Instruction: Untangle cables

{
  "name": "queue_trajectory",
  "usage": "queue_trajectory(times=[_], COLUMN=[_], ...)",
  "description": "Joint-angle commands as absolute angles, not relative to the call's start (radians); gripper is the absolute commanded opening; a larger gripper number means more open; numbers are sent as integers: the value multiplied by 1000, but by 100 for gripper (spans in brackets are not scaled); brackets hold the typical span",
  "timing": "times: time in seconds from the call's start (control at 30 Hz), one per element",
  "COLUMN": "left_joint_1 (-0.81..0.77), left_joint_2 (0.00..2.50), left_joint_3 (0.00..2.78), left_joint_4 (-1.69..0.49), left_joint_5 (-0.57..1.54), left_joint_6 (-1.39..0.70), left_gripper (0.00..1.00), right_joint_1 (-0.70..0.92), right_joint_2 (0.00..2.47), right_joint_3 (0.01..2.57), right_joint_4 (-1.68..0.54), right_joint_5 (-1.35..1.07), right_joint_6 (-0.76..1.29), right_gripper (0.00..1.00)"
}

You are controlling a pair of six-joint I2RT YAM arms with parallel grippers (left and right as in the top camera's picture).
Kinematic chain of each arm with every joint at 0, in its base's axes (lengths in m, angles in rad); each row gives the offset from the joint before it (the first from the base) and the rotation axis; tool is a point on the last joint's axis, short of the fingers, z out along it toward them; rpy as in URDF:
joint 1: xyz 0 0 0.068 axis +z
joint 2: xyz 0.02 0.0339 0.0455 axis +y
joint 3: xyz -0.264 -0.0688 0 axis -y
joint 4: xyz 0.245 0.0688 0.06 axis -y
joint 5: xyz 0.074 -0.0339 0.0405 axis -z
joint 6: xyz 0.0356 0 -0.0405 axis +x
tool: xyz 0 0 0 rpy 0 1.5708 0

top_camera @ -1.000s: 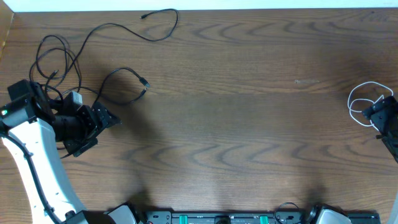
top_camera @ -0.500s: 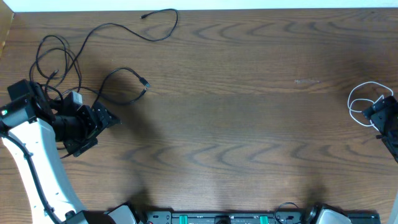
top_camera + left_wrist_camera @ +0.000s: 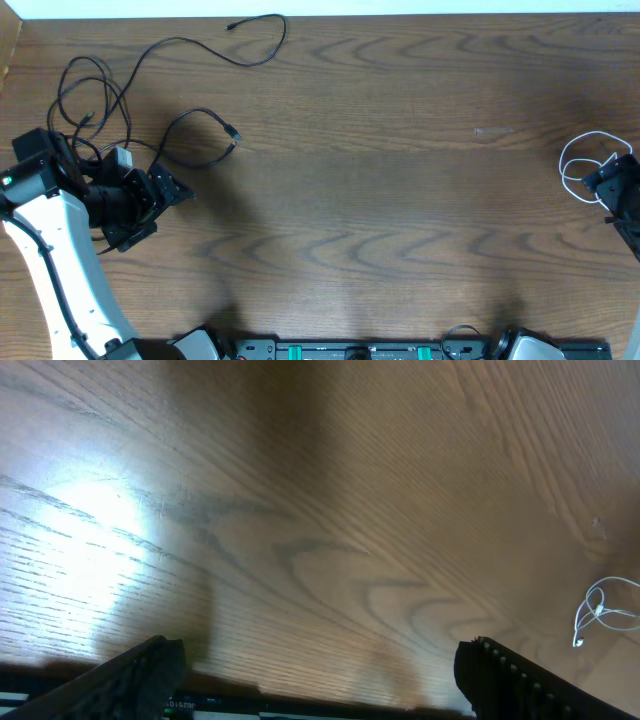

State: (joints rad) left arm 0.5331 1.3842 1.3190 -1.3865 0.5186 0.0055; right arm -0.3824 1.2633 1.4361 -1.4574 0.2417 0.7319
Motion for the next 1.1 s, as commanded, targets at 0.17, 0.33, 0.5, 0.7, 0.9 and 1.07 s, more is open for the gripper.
queue_trajectory(times=[0.17,0.33,0.5,0.7,0.9,1.07], left_joint_1=[531,531,531,531,531,531], left_joint_2=[1380,1380,1380,1380,1380,1380], left_joint_3=[1319,1319,1319,1319,1319,1319], left_joint_4=[-1385,-1385,-1385,-1382,-1372,-1357], left_joint_5=[532,532,532,532,532,532], left_joint_6=[27,27,27,27,26,26], left_gripper=[91,91,91,92,91,91], right_joint_1=[-387,-387,-387,-387,-387,-387], right_joint_2=[1262,1262,1262,1262,1262,1262], right_joint_3=[1437,1437,1437,1437,1437,1437], right_joint_4=[-1458,-1459,-1459,-1459,-1459,-1459], right_joint_5=[252,252,252,252,252,252], right_joint_6=[747,747,747,747,747,747], right_gripper=[99,99,99,99,99,99])
